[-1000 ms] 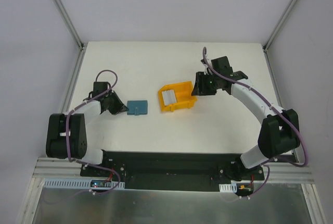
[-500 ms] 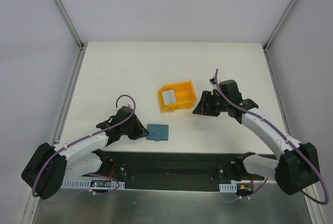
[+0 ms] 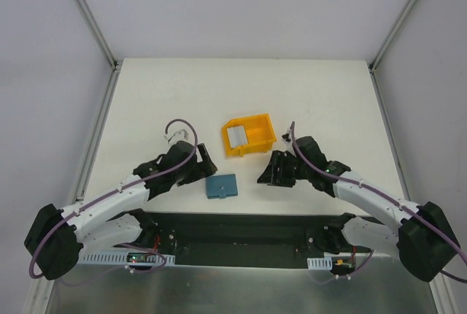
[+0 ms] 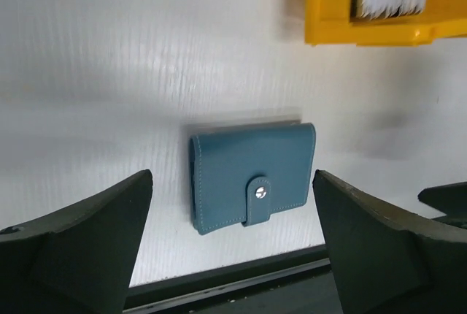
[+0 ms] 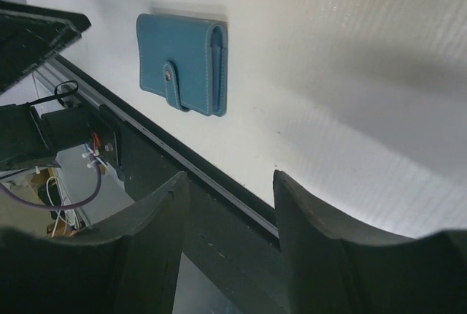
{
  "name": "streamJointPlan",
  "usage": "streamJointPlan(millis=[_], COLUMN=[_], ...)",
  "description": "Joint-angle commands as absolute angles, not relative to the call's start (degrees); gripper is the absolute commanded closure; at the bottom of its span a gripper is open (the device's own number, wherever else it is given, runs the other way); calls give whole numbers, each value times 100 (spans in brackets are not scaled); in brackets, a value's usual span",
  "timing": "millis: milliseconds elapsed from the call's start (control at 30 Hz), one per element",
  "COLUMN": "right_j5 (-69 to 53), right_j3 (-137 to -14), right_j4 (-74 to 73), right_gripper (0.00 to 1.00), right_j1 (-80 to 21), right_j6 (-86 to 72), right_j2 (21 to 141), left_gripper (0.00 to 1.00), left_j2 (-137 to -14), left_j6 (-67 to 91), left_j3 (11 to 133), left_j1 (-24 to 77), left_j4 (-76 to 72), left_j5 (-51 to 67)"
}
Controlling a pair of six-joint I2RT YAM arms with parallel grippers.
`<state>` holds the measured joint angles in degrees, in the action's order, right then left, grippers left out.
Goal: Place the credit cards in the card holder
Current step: Open the card holder at the center of the board.
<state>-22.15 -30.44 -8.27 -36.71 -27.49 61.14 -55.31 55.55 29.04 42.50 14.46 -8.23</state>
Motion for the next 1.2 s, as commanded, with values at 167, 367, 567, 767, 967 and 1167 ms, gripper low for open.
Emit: streamJointPlan(millis=[167, 367, 567, 767, 967, 1167], right_j5=[-1740, -1608, -1626, -1521, -1371, -1310], right_j3=[-2892, -2848, -2821, -2892, -2865, -2953], right_j4=[605, 1168, 1879, 2048, 1951, 1793], right_gripper=[49, 51, 53, 54, 54, 54], right_j1=[-4631, -5036, -5282, -5423, -5423, -5291], right_j6=[-3893, -4227, -4666, -4957, -5063, -4835], right_j2=[6705, 7233, 7848, 8261, 8455, 8648], left_gripper=[10, 13, 15, 19, 29, 42], left_j2=[-6354, -6828, -7329, -7673, -7497, -7366], left_j6=[3086, 2821, 2812, 2821, 2953, 3094], left_j3=[3420, 3129, 2910, 2857, 2663, 2365], left_j1=[3156, 2848, 2839, 2839, 2839, 2839], left_j4=[960, 221, -536, -659, -764, -923], left_j5=[611, 2081, 2882, 3225, 3445, 3744])
